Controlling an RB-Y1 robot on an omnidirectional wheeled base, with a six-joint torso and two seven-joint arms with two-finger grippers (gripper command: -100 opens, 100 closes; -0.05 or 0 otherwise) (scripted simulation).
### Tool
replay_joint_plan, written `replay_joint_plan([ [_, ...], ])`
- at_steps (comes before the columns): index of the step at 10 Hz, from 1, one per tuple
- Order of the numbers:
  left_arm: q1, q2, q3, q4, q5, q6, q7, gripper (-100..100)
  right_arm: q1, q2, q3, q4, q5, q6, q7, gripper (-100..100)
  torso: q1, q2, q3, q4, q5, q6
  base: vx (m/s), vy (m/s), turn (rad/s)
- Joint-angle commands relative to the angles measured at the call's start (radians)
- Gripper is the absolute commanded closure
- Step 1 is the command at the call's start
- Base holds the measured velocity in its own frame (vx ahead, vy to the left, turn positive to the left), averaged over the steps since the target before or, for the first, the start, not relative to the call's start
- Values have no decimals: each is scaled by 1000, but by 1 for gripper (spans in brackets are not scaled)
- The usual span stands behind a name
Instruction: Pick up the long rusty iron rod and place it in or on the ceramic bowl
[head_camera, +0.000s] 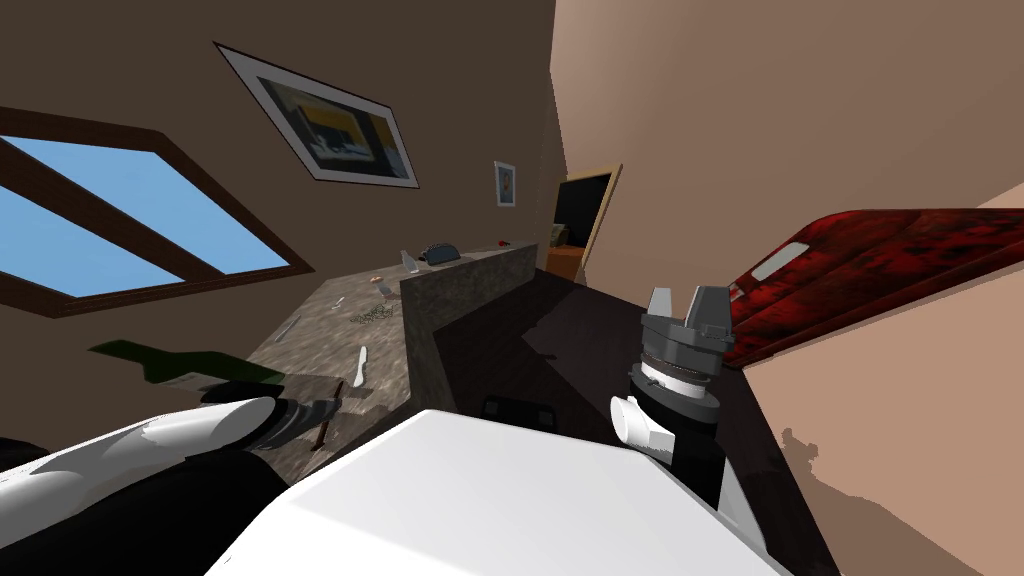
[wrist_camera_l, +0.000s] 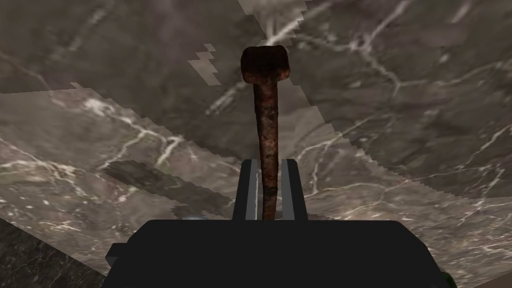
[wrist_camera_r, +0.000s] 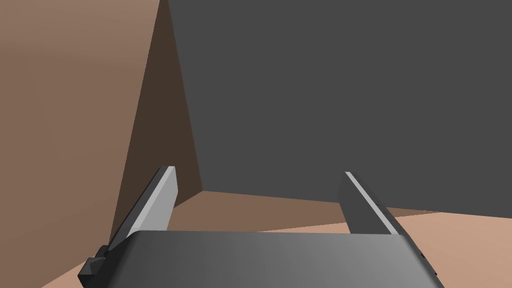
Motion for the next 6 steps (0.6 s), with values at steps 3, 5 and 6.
replay_joint_plan([
  [3, 7, 25, 17, -1, 31, 12, -16, 100, 0, 0, 0, 0, 0, 0, 0, 0, 0, 0, 0, 0, 0, 0, 0, -7, 29],
  [5, 18, 27, 26, -5, 35, 11, -17, 100, 0, 0, 0, 0, 0, 0, 0, 0, -3, 1, 0, 0, -1, 0, -6, -25, 62],
  [6, 19, 29, 28, -5, 38, 13, -20, 0, 0, 0, 0, 0, 0, 0, 0, 0, -2, 0, 0, 0, 0, 0, 0, 0, 0],
])
